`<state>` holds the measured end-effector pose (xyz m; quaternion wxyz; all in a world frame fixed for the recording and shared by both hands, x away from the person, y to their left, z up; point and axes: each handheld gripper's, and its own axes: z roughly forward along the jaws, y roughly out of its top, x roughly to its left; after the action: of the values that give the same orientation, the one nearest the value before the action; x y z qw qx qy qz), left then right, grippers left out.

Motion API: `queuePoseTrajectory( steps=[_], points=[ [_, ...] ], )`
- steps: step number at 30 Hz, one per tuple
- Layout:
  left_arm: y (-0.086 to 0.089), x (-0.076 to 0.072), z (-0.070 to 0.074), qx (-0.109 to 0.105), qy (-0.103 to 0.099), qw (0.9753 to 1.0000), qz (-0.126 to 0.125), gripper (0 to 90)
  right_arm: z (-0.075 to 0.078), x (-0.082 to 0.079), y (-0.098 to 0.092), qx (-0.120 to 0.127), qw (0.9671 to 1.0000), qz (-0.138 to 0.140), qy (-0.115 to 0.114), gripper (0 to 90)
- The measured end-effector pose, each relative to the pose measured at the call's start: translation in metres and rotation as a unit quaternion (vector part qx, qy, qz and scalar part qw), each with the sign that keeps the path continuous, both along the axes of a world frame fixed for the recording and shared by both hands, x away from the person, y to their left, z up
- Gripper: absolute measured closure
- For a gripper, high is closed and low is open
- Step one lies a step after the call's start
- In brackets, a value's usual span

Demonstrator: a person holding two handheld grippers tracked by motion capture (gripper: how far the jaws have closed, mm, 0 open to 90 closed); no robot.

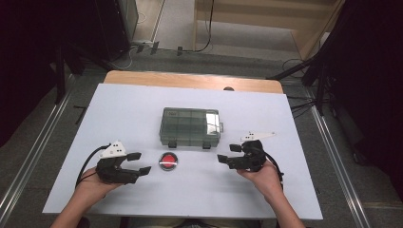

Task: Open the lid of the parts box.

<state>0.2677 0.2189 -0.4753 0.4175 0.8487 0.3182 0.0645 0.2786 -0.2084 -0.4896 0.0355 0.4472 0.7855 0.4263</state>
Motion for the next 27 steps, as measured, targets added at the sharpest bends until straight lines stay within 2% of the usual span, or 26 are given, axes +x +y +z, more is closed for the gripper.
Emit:
queuePoseTrajectory(
  steps=[9, 12, 14, 15, 22, 24, 26, 27],
  points=[
    [0.000, 0.000, 0.000, 0.002, 0.000, 1.0000, 0.000, 31.7, 0.002, 0.015, -0.001, -0.002, 1.0000, 0.005, -0.001, 29.2],
    [0.000, 0.000, -0.001, 0.001, 0.002, 1.0000, 0.002, 31.7, 0.003, 0.020, -0.003, -0.007, 0.9999, 0.009, 0.003, 34.1],
    [0.001, 0.000, 0.000, 0.003, -0.001, 1.0000, 0.004, 31.7, 0.003, 0.024, -0.004, -0.012, 0.9998, 0.010, 0.011, 43.4],
    [0.001, 0.000, 0.000, 0.001, -0.001, 1.0000, 0.005, 31.7, 0.003, 0.024, -0.004, -0.012, 0.9998, 0.010, 0.011, 43.4],
    [0.002, 0.001, 0.000, -0.002, 0.004, 1.0000, 0.008, 31.7, 0.006, 0.030, -0.005, -0.023, 0.9997, 0.008, 0.010, 60.6],
    [0.001, 0.002, 0.000, -0.003, 0.003, 1.0000, 0.009, 31.7, 0.007, 0.030, -0.006, -0.019, 0.9997, 0.008, 0.013, 67.3],
    [0.001, 0.002, 0.000, -0.002, 0.004, 0.9999, 0.010, 31.7, 0.008, 0.032, -0.003, -0.021, 0.9996, 0.013, 0.012, 81.0],
    [0.001, 0.001, 0.000, -0.002, 0.004, 0.9999, 0.010, 31.7, 0.008, 0.032, -0.002, -0.022, 0.9995, 0.017, 0.012, 84.3]
  ],
)
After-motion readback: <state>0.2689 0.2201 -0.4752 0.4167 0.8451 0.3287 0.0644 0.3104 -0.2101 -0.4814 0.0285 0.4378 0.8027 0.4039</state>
